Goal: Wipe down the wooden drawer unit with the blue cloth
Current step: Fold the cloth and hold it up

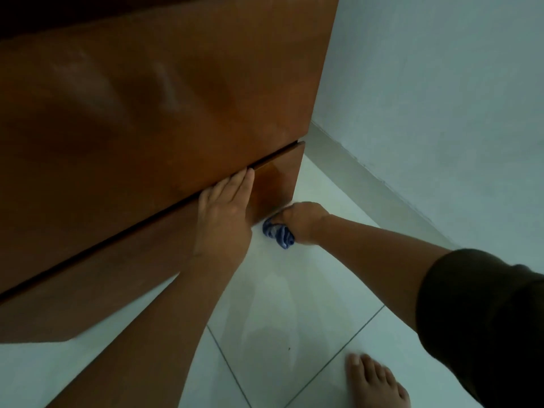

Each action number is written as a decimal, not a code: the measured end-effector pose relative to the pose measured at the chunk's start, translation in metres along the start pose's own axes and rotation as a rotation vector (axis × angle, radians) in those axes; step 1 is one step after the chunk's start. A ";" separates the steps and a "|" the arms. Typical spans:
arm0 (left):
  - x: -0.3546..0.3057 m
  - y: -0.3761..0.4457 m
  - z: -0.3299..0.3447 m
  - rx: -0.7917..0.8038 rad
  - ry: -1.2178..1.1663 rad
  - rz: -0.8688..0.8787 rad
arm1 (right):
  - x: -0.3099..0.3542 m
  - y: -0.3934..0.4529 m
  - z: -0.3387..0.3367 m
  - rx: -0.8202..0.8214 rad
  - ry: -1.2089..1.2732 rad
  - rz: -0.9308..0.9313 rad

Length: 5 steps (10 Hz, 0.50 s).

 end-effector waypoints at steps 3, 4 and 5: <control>-0.027 -0.088 -0.048 0.396 -1.035 -0.883 | 0.054 -0.120 -0.089 -0.207 -0.038 -0.072; -0.046 -0.103 -0.086 0.368 -1.501 -1.015 | 0.080 -0.165 -0.120 -0.288 -0.108 -0.113; -0.050 -0.107 -0.139 0.102 -1.741 -0.972 | 0.107 -0.209 -0.149 -0.422 -0.160 -0.188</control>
Point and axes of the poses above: each hand's wrist, its own y-axis towards the middle knuckle, its own z-axis out of the palm, x = y × z, the point moved 5 cm from there along y, towards the middle knuckle, and after that the axes turned 8 degrees about z, right-handed, at the moved point
